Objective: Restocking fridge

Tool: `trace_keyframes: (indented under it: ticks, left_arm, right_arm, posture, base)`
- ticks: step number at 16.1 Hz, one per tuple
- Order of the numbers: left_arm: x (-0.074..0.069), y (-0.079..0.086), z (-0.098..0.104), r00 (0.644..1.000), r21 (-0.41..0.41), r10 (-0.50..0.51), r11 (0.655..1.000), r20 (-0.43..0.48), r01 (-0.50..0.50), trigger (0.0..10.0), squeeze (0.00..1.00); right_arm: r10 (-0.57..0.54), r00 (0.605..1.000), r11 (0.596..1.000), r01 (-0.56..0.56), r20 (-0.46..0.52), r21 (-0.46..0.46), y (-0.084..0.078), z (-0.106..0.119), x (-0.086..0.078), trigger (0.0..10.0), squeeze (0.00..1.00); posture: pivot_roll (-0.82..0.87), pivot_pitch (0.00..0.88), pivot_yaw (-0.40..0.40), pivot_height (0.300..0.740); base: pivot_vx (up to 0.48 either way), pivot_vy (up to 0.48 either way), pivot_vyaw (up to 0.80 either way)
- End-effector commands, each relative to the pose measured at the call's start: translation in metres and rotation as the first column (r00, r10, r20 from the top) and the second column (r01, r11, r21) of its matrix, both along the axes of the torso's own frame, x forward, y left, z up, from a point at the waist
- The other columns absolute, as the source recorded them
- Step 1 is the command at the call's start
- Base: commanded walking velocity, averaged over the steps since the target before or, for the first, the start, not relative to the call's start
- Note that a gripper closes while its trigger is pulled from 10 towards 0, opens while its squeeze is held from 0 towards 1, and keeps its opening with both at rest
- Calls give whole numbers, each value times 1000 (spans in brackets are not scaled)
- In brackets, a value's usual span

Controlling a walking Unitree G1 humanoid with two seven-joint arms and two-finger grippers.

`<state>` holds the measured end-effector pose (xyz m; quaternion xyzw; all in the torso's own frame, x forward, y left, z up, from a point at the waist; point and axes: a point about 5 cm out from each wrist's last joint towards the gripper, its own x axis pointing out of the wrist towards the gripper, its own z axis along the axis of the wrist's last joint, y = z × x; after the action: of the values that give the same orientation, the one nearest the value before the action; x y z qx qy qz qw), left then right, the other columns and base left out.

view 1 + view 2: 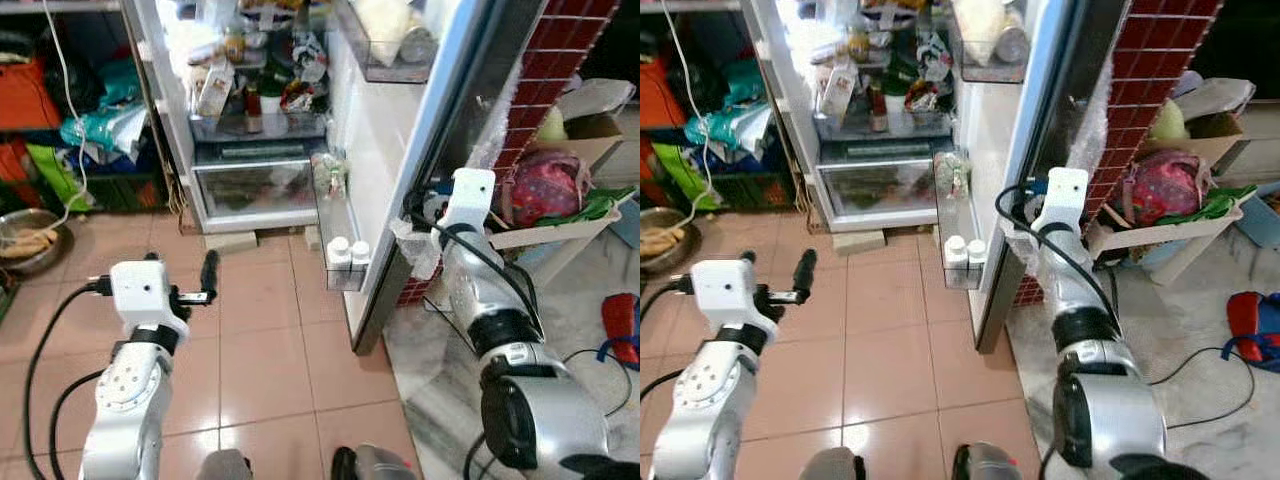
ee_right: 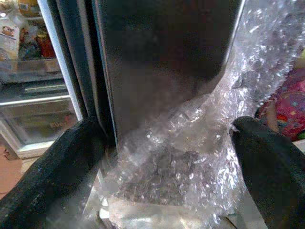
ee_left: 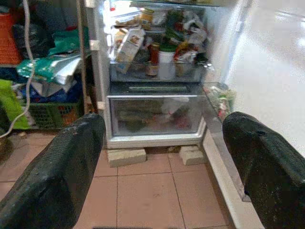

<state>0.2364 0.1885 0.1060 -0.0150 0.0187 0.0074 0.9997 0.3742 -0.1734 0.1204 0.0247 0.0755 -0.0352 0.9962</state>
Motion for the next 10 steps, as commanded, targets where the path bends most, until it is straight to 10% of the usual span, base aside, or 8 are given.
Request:
trace_keyframes:
  ticks: [1, 5, 7, 8, 10]
  left_arm:
    - [-1, 2, 1, 1000, 13, 6, 1000, -7, -6, 10000, 0]
    - [2, -5, 1, 1000, 2, -14, 1000, -9, 14, 10000, 0]
    - [4, -6, 1, 1000, 1, -22, 1000, -9, 22, 10000, 0]
    - [5, -6, 1, 1000, 1, -23, 1000, -10, 23, 10000, 0]
    - [5, -4, -1, 1000, 2, -22, 1000, -15, 22, 10000, 0]
  right_arm:
    - [16, 998, 1000, -16, 57, 13, 3, 18, 9, 10000, 0]
    - [302, 934, 916, -340, 191, 212, 43, 33, 12, 10000, 0]
    - [448, 858, 810, -509, 252, 290, 63, 35, 4, 10000, 0]
    - [562, 769, 684, -639, 305, 352, 78, 35, -8, 10000, 0]
    - [652, 698, 629, -716, 297, 303, 84, 27, -22, 10000, 0]
  posture:
    - [195, 102, -65, 740]
    - [178, 90, -61, 740]
    - [175, 86, -61, 740]
    - [170, 82, -61, 740]
    - [162, 76, -59, 740]
  base:
    - [0, 0, 0]
    - [0, 0, 0]
    - [0, 0, 0]
    - [0, 0, 0]
    - [0, 0, 0]
